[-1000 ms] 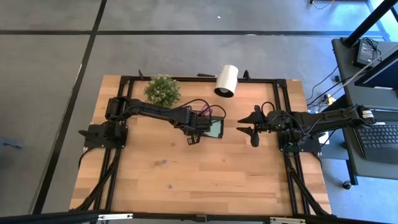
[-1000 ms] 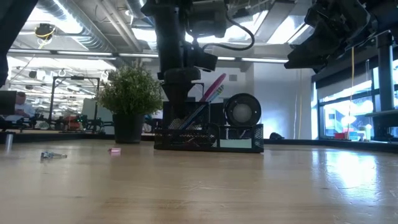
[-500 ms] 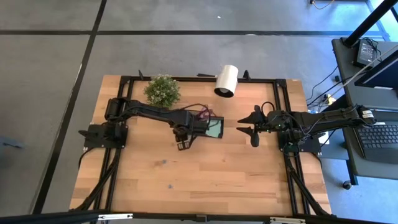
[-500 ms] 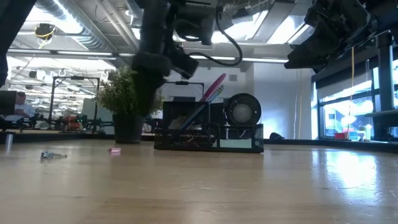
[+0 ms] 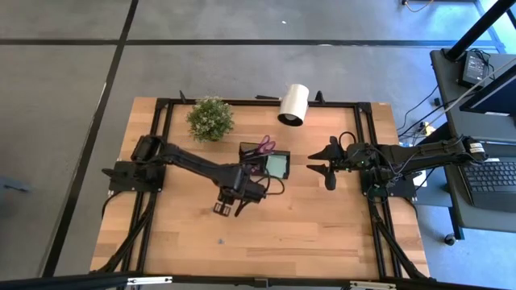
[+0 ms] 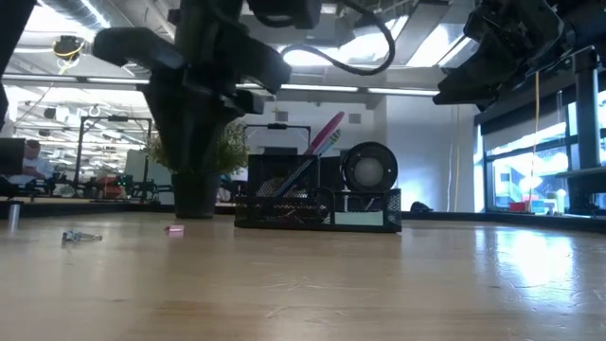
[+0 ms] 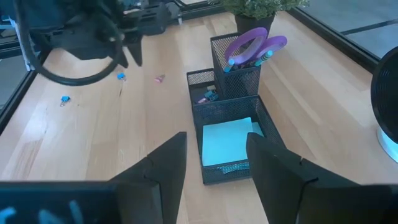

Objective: Pick and place office supplies into organizer
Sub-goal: Put the pink binder clip into the black desk organizer

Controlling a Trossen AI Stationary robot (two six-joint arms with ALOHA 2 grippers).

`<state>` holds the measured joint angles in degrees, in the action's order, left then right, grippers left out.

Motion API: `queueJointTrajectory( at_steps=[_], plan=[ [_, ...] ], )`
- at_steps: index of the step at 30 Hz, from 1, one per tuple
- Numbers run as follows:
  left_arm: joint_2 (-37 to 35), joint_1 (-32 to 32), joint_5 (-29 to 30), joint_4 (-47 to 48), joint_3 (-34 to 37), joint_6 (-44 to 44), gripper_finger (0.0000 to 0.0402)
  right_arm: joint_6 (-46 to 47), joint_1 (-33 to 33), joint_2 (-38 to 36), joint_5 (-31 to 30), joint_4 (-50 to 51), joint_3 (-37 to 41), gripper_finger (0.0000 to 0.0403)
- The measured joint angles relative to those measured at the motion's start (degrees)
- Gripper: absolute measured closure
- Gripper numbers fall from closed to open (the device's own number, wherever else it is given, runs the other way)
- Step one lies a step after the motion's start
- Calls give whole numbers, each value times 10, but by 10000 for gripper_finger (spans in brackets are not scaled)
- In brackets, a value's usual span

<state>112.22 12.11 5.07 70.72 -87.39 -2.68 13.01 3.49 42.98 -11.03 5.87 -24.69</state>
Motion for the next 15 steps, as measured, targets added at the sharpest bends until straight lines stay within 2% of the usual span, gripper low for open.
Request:
queueJointTrajectory(
  at_steps=[3,7,12,15],
  plan=[
    [0,11,-3,-7,11,-2,279,0,0,0,0,0,0,232],
    [-30,15,-5,-32,68,4,279,0,0,0,0,1,0,232],
    [-117,7,19,-150,179,42,288,-10,0,0,0,4,0,232],
    [-150,7,34,-222,217,4,292,-17,0,0,0,3,0,232]
  ],
)
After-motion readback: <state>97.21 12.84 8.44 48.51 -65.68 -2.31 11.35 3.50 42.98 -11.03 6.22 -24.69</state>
